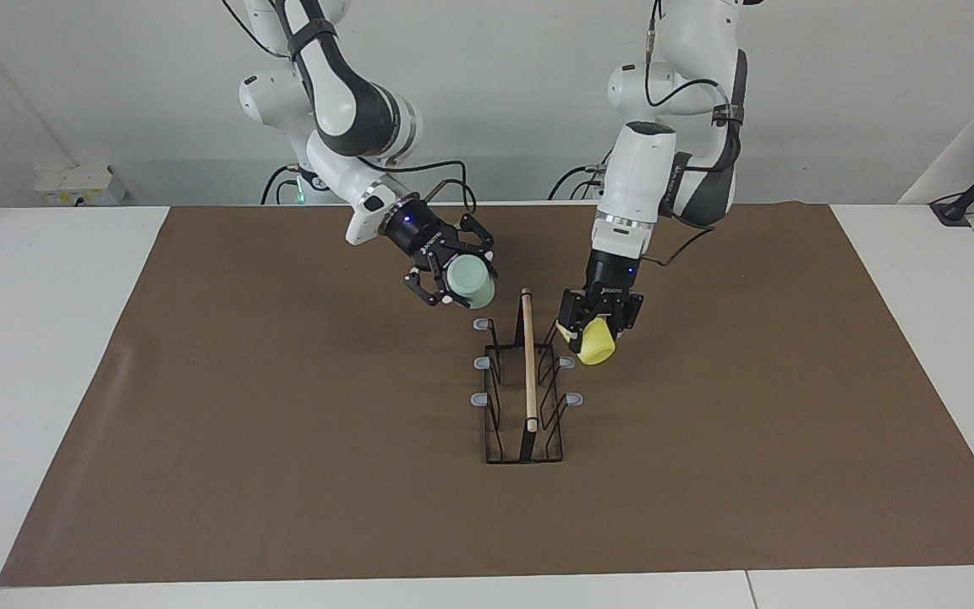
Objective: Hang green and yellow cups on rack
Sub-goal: 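Hang the yellow cup and the green cup on the rack pegs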
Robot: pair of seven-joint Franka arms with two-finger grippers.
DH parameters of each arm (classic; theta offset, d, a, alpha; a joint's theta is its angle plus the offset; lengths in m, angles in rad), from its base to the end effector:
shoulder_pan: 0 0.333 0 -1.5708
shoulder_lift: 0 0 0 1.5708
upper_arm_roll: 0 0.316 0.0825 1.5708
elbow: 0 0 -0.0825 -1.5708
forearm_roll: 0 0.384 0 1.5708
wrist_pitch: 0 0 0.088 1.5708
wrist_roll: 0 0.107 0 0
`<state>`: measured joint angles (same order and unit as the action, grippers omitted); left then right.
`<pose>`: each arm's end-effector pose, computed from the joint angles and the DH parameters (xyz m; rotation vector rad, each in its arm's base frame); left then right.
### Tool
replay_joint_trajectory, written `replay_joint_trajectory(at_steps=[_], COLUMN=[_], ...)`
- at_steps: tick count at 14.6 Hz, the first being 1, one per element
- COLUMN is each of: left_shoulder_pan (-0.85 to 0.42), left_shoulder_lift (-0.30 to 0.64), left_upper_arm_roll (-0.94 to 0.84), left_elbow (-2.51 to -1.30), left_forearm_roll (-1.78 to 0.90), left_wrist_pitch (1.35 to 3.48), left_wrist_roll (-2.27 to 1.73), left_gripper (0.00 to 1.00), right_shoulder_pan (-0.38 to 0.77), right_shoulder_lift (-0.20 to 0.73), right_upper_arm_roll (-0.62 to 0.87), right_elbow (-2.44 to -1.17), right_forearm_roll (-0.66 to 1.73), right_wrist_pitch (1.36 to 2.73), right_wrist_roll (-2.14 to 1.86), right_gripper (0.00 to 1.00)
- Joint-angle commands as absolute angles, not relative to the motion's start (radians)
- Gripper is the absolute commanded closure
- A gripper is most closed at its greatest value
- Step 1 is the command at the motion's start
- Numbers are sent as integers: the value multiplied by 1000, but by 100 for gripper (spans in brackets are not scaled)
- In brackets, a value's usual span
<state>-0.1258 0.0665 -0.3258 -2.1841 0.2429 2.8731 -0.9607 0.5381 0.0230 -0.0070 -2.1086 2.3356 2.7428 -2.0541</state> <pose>0.5227 -0.2659 0.4310 2.6895 0.4108 0.7733 0.4944 0.2574 0.4188 -2.0122 -0.4331 -1.2862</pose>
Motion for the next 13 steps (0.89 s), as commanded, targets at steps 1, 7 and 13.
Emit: replay_joint_trajectory(at_steps=[1, 7, 13], left_shoulder_pan=[-130, -130, -132], left_shoulder_lift=[-3, -6, -26], left_upper_arm_roll=[-344, -356, -374], left_elbow=[-2203, -2206, -2238], left_forearm_roll=[258, 258, 258], left_wrist_pitch=[2784, 2778, 2760], left_wrist_roll=[-992, -999, -989], left_gripper=[100, 100, 100], right_shoulder_pan=[523, 526, 525], right_shoulder_lift=[34, 81, 120], right_upper_arm_roll=[-3, -2, -3], right_elbow=[-2134, -2137, -2151], right_forearm_roll=[2422, 2540, 2589], right_wrist_pitch=[2683, 2616, 2573], right_wrist_roll=[-2160, -2276, -2364], right_gripper=[100, 100, 100])
